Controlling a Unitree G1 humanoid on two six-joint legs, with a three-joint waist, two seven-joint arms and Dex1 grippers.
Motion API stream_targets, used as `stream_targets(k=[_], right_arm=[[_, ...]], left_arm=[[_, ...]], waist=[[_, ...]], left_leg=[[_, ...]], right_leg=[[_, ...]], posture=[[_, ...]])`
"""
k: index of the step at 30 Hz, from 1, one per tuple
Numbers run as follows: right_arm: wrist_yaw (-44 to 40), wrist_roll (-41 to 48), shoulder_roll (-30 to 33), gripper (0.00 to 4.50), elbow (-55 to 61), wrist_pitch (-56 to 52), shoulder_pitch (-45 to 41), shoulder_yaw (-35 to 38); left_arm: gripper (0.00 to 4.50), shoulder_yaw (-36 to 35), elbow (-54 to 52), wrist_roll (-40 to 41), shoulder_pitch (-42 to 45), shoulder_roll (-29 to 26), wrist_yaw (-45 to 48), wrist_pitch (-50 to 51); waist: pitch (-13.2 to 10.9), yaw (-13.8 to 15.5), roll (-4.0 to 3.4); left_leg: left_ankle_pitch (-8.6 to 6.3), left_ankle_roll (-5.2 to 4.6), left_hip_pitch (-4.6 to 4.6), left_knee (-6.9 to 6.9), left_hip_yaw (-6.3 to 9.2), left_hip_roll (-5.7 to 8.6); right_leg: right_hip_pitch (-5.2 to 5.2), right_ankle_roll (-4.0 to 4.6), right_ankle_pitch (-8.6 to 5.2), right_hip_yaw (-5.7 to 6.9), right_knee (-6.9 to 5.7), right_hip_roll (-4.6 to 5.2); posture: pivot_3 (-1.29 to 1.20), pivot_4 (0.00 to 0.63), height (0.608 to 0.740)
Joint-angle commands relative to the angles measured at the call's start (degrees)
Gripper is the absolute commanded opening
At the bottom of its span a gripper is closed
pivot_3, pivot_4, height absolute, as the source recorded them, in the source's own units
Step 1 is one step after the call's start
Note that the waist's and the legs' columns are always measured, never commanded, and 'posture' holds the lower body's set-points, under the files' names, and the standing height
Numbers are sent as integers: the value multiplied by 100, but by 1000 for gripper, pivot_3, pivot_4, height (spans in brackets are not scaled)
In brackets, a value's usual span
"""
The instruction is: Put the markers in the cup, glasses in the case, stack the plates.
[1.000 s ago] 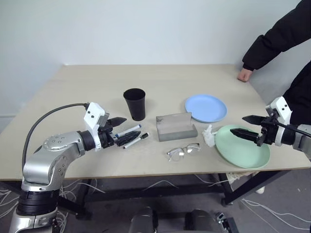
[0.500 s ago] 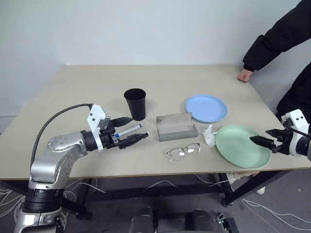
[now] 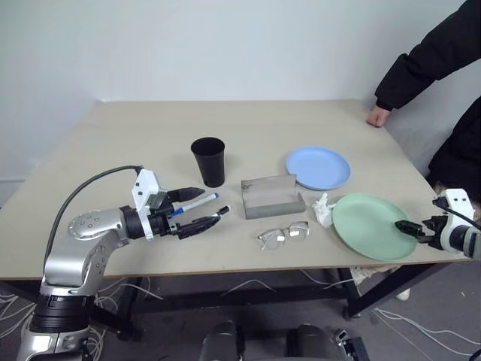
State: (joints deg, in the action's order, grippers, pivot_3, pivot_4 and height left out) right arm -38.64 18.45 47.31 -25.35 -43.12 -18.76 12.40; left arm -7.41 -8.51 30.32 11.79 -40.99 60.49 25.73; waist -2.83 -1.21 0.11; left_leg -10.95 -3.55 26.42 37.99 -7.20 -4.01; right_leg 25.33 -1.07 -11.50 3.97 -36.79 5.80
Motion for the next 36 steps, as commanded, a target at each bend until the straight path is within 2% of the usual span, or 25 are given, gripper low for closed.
stream_targets(k=[1,4,15,16,23,29,36], right_arm=[[70,-66,-11,4500,-102,145,-266,96],[68,-94,-71,3943,-206,172,-325,96],[74,24,-188,160,-399,-18,-493,184],[105,72,-216,43,-420,-81,-556,245],[358,521,-431,43,-470,-788,-1018,786],[908,1079,-589,43,-711,-1604,-1748,1646],[1492,1129,-1041,43,-380,-1740,-2273,1633]], left_arm=[[4470,-97,-226,61,8,-98,15,-25],[4500,-110,-275,67,-42,-83,-20,-21],[4500,-146,-390,273,-134,-122,68,177],[4500,-146,-390,276,-132,-125,61,182],[4500,-132,-376,293,-102,-140,52,227],[4500,-124,-363,316,-55,-161,58,305],[4500,-145,-347,367,9,-137,23,431]], waist=[[0,-1,-1],[1,-1,-2],[6,-1,-6],[6,-2,-5],[6,-17,-13],[5,-14,-24],[6,-18,-27]], left_leg=[[0,-1,0,1,0,0],[1,-1,-3,3,0,0],[1,-1,-5,3,1,0],[1,-1,-8,3,1,0],[0,-1,-37,0,-6,-8],[0,0,-41,-6,-7,-9],[0,0,-41,-12,-6,-10]], right_leg=[[-1,-1,1,0,0,0],[-3,-4,4,0,0,0],[-5,-4,6,0,-1,0],[-8,-4,6,0,-1,0],[-21,3,15,-1,0,3],[-6,10,58,0,0,3],[0,11,59,-2,2,2]], posture=[[0,0,740],[0,0,740],[0,0,740],[0,0,740],[0,0,740],[0,0,740],[0,0,740]])
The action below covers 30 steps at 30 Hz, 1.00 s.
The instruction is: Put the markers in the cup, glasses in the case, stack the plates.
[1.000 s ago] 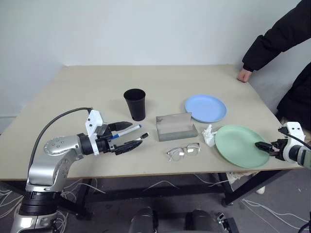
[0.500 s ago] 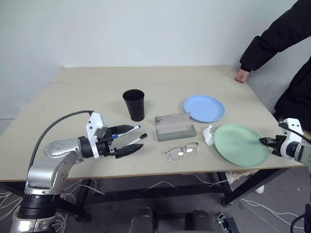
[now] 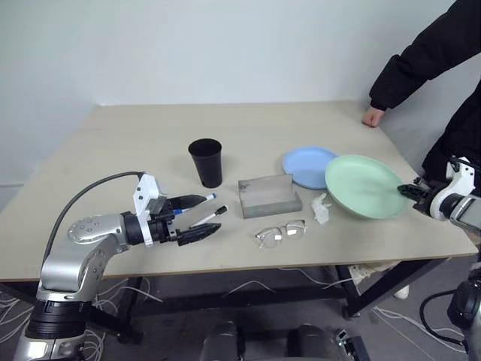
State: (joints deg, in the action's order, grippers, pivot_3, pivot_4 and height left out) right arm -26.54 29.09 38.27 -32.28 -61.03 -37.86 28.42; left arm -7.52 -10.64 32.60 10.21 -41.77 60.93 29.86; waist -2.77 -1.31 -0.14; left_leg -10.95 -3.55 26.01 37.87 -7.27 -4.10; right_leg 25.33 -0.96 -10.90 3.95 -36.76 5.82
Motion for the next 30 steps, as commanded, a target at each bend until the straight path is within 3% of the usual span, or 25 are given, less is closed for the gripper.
stream_targets(k=[1,8,15,21,30], right_arm=[[373,38,-205,43,327,91,-425,4],[1379,-432,-926,43,-770,1115,-1588,-221],[1934,-986,-1444,43,-2693,2794,-2583,-492],[2205,-1193,-1705,43,-3703,3807,-2946,-523],[2652,-1118,-1955,43,-4186,4422,-3148,-296]], left_arm=[[4500,-135,-133,137,172,-53,-25,26],[4500,-139,-137,247,276,2,-101,230],[4500,-233,-295,413,217,37,-292,428],[4500,-380,-526,543,39,25,-494,549],[4500,-583,-803,681,-213,-6,-719,654]], waist=[[-1,-12,-6],[-9,-68,-32],[-9,-76,-33],[-10,-137,-34],[-10,-175,-36]], left_leg=[[0,0,0,0,0,-1],[0,0,0,-3,-12,-1],[1,1,1,-7,-18,-2],[4,-1,2,-5,-25,-1],[12,10,0,-8,-17,-2]], right_leg=[[1,0,0,-3,0,0],[7,-1,1,-5,0,-2],[4,-3,0,-4,5,-7],[-6,-9,-3,-8,7,-6],[-5,-6,-1,-8,0,-11]], posture=[[0,0,740],[0,0,740],[0,0,740],[0,0,740],[0,0,740]])
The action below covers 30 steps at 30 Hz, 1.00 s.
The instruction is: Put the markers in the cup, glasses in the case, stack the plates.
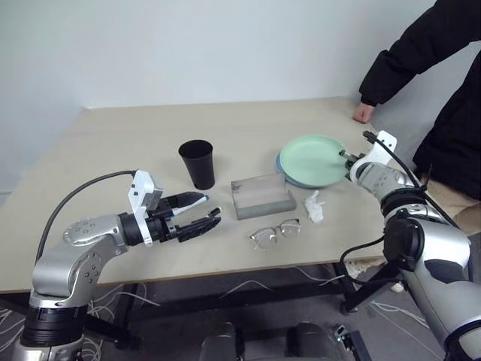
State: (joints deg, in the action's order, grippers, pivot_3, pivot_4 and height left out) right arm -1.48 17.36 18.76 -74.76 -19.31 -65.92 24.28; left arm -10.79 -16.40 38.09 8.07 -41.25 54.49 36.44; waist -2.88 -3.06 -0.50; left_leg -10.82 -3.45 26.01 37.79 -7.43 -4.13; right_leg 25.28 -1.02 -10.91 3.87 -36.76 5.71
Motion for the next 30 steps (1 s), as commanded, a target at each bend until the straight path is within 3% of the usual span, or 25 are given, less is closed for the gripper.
stream_targets(k=[1,8,11,22,30], right_arm=[[192,67,-21,43,40,284,-355,152],[388,64,-207,43,-45,443,-396,285],[373,51,-286,667,-64,465,-421,301],[-34,-276,-187,4472,34,579,-555,-34],[-2379,-1259,130,4472,729,-126,-316,-1614]], left_arm=[[4500,-267,-247,148,-15,-65,-93,2],[4500,-337,-303,201,-67,-96,-154,25],[4500,-346,-306,220,-63,-104,-159,33],[4500,-327,-360,253,-79,-48,-224,54],[4500,-324,-363,264,-93,-44,-248,58]], waist=[[0,0,0],[0,6,-1],[0,7,-1],[-1,6,-2],[-2,2,-4]], left_leg=[[2,1,0,0,2,0],[4,2,-1,0,5,-1],[4,2,0,0,3,-1],[6,4,0,-3,4,-2],[6,4,0,-5,4,-4]], right_leg=[[0,0,0,1,0,-1],[-1,1,1,3,0,-2],[0,1,1,3,1,-1],[1,2,1,3,1,-2],[6,2,1,2,1,-3]], posture=[[0,0,740],[0,0,740],[0,0,740],[0,0,740],[0,0,740]])
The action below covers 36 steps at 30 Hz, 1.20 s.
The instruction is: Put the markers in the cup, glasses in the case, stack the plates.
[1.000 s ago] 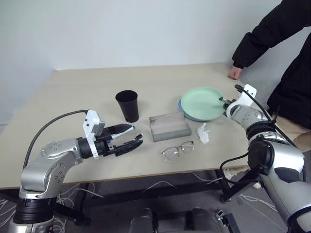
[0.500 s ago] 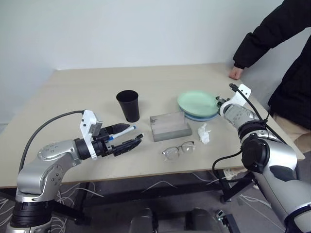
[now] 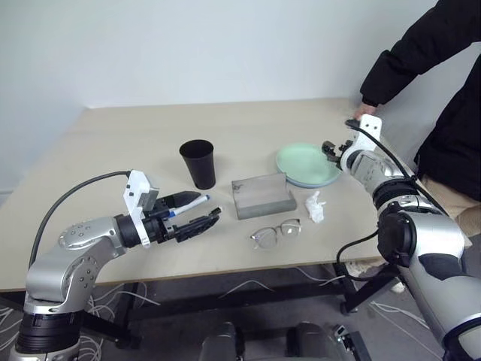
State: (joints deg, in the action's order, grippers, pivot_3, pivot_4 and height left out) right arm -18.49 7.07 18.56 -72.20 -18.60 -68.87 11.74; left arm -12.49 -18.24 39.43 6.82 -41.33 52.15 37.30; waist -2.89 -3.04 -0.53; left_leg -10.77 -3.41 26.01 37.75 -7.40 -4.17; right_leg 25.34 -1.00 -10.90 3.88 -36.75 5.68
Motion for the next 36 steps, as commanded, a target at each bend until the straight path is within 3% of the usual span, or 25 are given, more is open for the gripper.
stream_targets(k=[1,7,17,23,34,36], right_arm=[[-1159,-353,237,4472,750,-361,142,-655],[-2791,-401,654,4472,2570,-1497,996,-1510],[-4186,-294,1416,4472,4833,-2367,2205,-2336],[-4148,-330,1328,4472,4834,-2326,2453,-2460],[-3557,-611,783,4472,3512,-1269,2287,-2467],[-3517,-649,737,4122,3414,-1129,2285,-2477]], left_arm=[[4500,-140,-162,123,45,-34,-6,-35],[4500,-98,-129,119,79,-23,16,-35],[4500,-162,-182,138,-50,-4,16,-41],[4500,-163,-193,158,-89,-2,0,-49],[4500,-148,-213,229,-73,-18,-57,-21],[4500,-153,-214,236,-78,-20,-74,-23]], waist=[[0,1,0],[0,34,0],[0,38,-1],[-1,38,-1],[1,39,2],[1,38,2]], left_leg=[[0,0,0,0,0,-1],[0,2,0,0,-4,-8],[1,5,-1,-20,-6,-13],[1,5,0,-23,-14,-15],[5,11,-2,-30,-23,-22],[5,12,-4,-30,-25,-22]], right_leg=[[1,0,0,1,-1,0],[6,1,0,4,1,-1],[19,4,0,6,2,-2],[23,11,5,7,2,4],[22,15,8,12,5,0],[21,15,8,12,5,0]], posture=[[0,0,740],[0,0,740],[0,0,740],[0,0,740],[0,0,740],[0,0,740]])
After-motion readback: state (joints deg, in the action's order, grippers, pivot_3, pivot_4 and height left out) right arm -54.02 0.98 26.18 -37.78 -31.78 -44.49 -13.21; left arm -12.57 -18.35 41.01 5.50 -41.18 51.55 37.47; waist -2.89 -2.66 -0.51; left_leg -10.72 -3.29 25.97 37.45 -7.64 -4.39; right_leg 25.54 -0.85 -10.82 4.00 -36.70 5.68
